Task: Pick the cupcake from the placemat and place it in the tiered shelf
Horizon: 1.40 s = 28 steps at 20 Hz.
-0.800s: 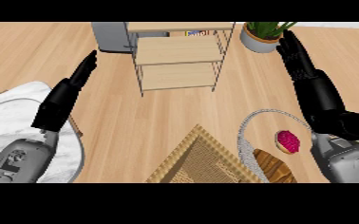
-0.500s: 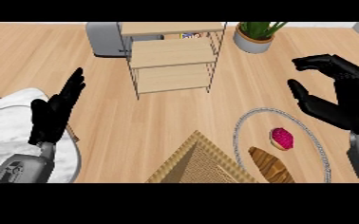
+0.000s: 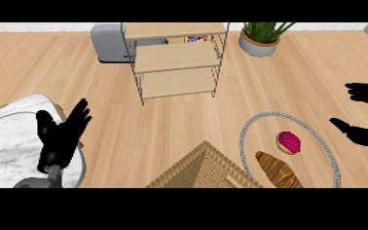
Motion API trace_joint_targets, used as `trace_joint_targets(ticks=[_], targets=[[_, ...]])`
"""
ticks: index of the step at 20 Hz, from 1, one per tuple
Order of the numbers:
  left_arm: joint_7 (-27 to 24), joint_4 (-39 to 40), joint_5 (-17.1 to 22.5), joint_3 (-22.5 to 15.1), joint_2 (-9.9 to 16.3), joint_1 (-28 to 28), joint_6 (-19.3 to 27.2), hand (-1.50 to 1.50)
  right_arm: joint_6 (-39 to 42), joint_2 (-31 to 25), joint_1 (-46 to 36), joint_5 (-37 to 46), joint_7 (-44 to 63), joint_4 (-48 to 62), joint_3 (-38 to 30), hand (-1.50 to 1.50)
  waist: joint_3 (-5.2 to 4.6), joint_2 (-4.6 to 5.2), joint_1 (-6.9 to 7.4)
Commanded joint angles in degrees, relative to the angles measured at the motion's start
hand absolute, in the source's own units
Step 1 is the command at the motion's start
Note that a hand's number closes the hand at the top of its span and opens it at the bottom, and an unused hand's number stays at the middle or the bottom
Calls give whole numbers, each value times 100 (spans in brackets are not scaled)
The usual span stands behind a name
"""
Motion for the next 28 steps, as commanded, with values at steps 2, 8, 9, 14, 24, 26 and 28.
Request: trace_joint_targets(ticks=[2, 8, 9, 14, 24, 26, 28], targets=[[163, 49, 152, 23, -123, 10, -2, 0, 1031, -390, 343, -374, -579, 207, -108, -150, 209, 1037, 71], [218, 110, 207, 71, -77, -28, -75, 0, 2235, -1116, 454, -696, -744, 225, -190, -150, 178, 1052, 63], [230, 101, 219, 69, -90, 25, -68, 0, 2340, -1227, 521, -624, -738, 198, -141, -150, 174, 1053, 76], [238, 91, 229, 39, -99, -4, -134, 0, 2692, -1762, 488, -470, -380, 83, -58, -150, 150, 1093, 86], [225, 71, 186, -67, -194, 14, -166, 0, 1916, -1792, 104, -1, 1131, -419, 269, -150, 145, 1171, 249], [269, 118, 278, 125, 2, -107, -269, 0, 1868, -1746, 108, 31, 1373, -559, 362, -150, 151, 1180, 209], [247, 66, 243, 131, 1, -84, -218, 0, 1852, -1755, 9, 111, 1791, -695, 546, -150, 152, 1193, 302]])
